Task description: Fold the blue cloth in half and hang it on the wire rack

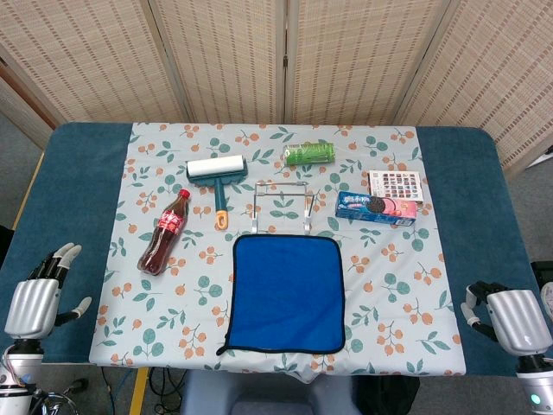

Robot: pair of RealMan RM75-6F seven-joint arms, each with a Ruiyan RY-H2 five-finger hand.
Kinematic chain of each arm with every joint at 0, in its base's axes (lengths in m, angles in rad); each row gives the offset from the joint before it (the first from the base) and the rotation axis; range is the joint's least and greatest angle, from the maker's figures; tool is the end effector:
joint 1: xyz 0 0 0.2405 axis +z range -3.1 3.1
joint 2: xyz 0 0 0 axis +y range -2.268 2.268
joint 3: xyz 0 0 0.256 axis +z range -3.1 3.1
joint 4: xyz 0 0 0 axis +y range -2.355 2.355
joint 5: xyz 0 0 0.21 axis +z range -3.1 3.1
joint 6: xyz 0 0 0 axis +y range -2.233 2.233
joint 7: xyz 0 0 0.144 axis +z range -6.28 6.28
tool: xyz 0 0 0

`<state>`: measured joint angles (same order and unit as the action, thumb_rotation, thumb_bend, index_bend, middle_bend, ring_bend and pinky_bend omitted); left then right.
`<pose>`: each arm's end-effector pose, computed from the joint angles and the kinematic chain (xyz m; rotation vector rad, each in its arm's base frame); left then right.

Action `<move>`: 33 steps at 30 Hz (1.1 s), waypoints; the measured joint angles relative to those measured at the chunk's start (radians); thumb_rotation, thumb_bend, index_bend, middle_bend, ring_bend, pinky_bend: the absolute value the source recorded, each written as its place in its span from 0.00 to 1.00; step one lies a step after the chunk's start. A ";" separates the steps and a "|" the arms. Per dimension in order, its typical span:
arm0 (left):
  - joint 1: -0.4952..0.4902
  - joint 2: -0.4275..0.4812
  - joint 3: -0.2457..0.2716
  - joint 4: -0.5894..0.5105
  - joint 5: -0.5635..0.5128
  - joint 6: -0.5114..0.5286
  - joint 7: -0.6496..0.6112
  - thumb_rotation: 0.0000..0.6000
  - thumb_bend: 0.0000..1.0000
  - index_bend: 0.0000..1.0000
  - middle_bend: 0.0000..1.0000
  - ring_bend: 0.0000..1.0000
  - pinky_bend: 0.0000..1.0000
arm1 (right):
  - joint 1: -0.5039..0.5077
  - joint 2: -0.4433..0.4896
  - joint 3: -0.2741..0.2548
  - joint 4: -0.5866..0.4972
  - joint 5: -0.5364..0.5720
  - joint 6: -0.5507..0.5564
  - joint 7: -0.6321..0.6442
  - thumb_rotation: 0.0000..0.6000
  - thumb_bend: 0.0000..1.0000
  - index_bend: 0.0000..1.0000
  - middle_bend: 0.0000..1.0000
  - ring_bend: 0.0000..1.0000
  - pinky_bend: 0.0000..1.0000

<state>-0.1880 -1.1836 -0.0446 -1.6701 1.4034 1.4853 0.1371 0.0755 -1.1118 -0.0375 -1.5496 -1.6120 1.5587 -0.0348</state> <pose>-0.2867 0.2086 0.1369 -1.3833 -0.8833 -0.9167 -0.3132 -0.1599 0.1587 1.5122 -0.7939 0.8695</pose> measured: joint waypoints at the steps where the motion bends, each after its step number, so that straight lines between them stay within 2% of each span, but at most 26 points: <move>1: 0.001 0.000 -0.001 -0.001 0.001 0.000 0.000 1.00 0.20 0.10 0.11 0.13 0.29 | -0.001 0.000 0.001 0.001 -0.001 0.001 0.001 1.00 0.39 0.52 0.60 0.62 0.82; 11: -0.003 0.006 -0.004 0.001 0.036 -0.014 -0.007 1.00 0.20 0.11 0.12 0.14 0.29 | -0.004 -0.001 0.015 0.006 -0.022 0.012 0.010 1.00 0.39 0.52 0.60 0.62 0.82; 14: -0.009 0.007 -0.002 0.007 0.057 -0.020 -0.019 1.00 0.20 0.13 0.17 0.18 0.29 | -0.003 0.002 0.017 0.001 -0.029 0.012 0.008 1.00 0.39 0.52 0.60 0.62 0.82; 17: -0.020 0.009 0.004 0.018 0.090 -0.034 -0.041 1.00 0.20 0.16 0.26 0.25 0.30 | 0.002 0.005 0.018 -0.004 -0.042 0.009 0.003 1.00 0.39 0.52 0.60 0.62 0.82; 24: -0.073 -0.004 0.027 0.065 0.210 -0.083 -0.106 1.00 0.21 0.25 0.53 0.47 0.51 | 0.022 0.012 0.018 -0.023 -0.089 -0.002 -0.013 1.00 0.39 0.52 0.60 0.62 0.82; 30: -0.138 -0.048 0.052 0.103 0.323 -0.129 -0.142 1.00 0.21 0.29 0.67 0.57 0.68 | 0.050 0.010 0.007 -0.043 -0.145 -0.034 -0.033 1.00 0.39 0.52 0.61 0.63 0.82; 33: -0.178 -0.073 0.069 0.120 0.381 -0.161 -0.150 1.00 0.20 0.31 0.74 0.62 0.77 | 0.069 0.005 -0.002 -0.054 -0.170 -0.065 -0.050 1.00 0.39 0.52 0.65 0.69 0.83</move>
<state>-0.3658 -1.2571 0.0242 -1.5502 1.7846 1.3242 -0.0131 0.1442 -1.1069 -0.0391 -1.6036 -1.7822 1.4939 -0.0847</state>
